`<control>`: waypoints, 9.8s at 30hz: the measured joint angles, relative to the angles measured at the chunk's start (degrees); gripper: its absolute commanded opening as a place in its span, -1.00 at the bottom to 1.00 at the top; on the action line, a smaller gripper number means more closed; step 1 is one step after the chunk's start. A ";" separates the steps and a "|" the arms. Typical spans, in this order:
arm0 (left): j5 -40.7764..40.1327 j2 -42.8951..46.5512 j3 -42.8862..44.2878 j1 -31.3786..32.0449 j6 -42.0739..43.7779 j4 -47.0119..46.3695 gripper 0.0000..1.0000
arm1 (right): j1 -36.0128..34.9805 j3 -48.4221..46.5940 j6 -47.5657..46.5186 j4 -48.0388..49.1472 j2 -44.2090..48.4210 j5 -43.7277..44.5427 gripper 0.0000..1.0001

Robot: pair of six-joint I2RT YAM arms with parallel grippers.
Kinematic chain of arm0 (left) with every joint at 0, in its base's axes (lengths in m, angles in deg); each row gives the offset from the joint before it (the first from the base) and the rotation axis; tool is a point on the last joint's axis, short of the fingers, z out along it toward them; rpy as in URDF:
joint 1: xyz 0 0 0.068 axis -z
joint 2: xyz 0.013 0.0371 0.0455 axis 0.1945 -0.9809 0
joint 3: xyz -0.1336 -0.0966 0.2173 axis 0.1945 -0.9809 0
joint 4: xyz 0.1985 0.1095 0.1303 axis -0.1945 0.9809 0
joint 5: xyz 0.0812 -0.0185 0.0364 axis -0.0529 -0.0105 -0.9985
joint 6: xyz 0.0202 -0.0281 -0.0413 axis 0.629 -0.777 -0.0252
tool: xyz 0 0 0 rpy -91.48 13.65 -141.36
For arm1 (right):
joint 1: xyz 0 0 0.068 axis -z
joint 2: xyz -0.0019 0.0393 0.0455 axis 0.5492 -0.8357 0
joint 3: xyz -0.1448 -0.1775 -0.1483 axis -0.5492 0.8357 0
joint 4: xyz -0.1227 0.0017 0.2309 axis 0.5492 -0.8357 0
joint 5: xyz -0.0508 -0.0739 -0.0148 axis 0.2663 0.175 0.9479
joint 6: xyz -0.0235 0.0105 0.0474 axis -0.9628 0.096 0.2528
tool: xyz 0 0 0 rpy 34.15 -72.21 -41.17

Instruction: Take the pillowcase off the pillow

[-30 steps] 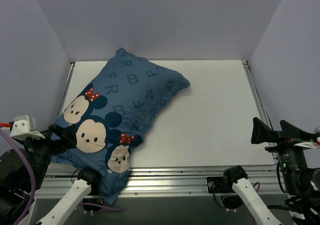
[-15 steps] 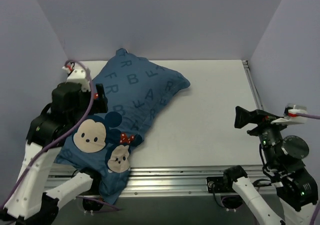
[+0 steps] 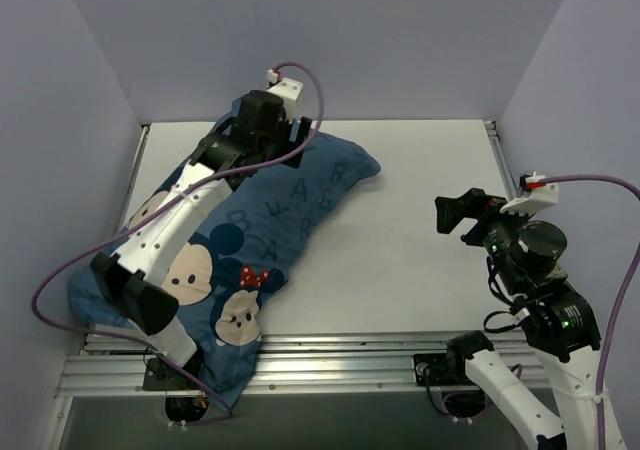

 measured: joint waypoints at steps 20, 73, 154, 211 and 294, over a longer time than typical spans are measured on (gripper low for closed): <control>-5.92 -32.44 12.33 7.87 11.19 -7.67 -0.81 | 0.00 1.88 1.33 0.35 0.48 -0.70 1.00; -5.66 23.52 -35.93 1.09 -17.22 2.05 0.88 | -0.11 10.25 12.98 7.28 -12.79 -5.27 1.00; -36.52 -19.61 -28.68 39.56 28.48 -50.69 -0.95 | 1.20 5.92 28.13 -7.43 -0.94 18.73 0.99; 0.66 18.23 -22.32 -1.66 -8.74 -4.81 0.88 | 0.98 -1.03 2.69 2.86 -28.61 -2.32 0.65; -32.59 -7.74 -6.03 24.26 -19.30 0.31 0.18 | -11.76 11.98 8.59 15.28 -25.42 -4.37 0.71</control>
